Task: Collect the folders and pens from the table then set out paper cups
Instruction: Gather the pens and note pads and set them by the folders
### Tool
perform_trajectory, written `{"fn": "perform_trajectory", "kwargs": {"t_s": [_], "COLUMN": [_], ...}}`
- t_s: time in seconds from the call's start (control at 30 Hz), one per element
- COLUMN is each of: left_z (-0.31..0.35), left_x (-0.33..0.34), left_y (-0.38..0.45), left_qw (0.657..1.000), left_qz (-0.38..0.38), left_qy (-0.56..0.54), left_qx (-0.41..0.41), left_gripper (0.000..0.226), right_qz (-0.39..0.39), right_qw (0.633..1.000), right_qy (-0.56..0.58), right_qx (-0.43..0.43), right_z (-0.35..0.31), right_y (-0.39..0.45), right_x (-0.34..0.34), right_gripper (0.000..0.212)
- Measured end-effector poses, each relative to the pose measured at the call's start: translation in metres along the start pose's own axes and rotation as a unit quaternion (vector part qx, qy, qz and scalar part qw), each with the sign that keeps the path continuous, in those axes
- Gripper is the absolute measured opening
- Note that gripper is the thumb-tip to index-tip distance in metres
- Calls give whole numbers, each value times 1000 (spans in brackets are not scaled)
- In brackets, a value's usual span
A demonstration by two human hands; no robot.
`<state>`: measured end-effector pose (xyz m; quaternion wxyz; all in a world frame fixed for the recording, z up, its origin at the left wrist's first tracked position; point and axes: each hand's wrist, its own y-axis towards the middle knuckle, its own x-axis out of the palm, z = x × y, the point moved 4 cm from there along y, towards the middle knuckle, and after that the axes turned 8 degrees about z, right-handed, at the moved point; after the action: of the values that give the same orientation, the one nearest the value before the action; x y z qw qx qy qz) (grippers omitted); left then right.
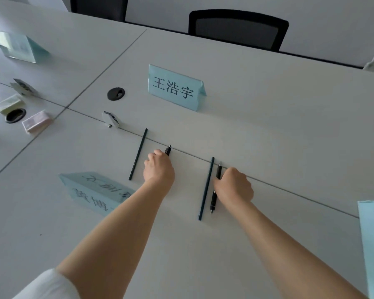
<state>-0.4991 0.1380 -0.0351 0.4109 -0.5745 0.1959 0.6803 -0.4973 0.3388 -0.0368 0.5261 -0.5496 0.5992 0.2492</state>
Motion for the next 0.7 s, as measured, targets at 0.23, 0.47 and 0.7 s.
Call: {"fn": "perform_trajectory", "kwargs": {"t_s": [0.23,0.47,0.7], "left_z": [-6,-48,-57], "left_x": [-38,-47,-31], "left_y": [25,64,66], "left_qw": [992,998,1000], "left_qz": [48,29,15], "left_qy": [-111,-36,-8], "left_qx": [-17,-38,-23], "left_gripper": [16,9,20], "right_qz": [-42,-68,-57], "right_qw": [991,994,996], "right_qy": [128,83,33], "right_qx": [-9,-36,-67], "right_z": [-20,-28,-40], "right_y": [-2,-13,-17], "right_x": [-5,19,23], "right_gripper": [22,33,20]}}
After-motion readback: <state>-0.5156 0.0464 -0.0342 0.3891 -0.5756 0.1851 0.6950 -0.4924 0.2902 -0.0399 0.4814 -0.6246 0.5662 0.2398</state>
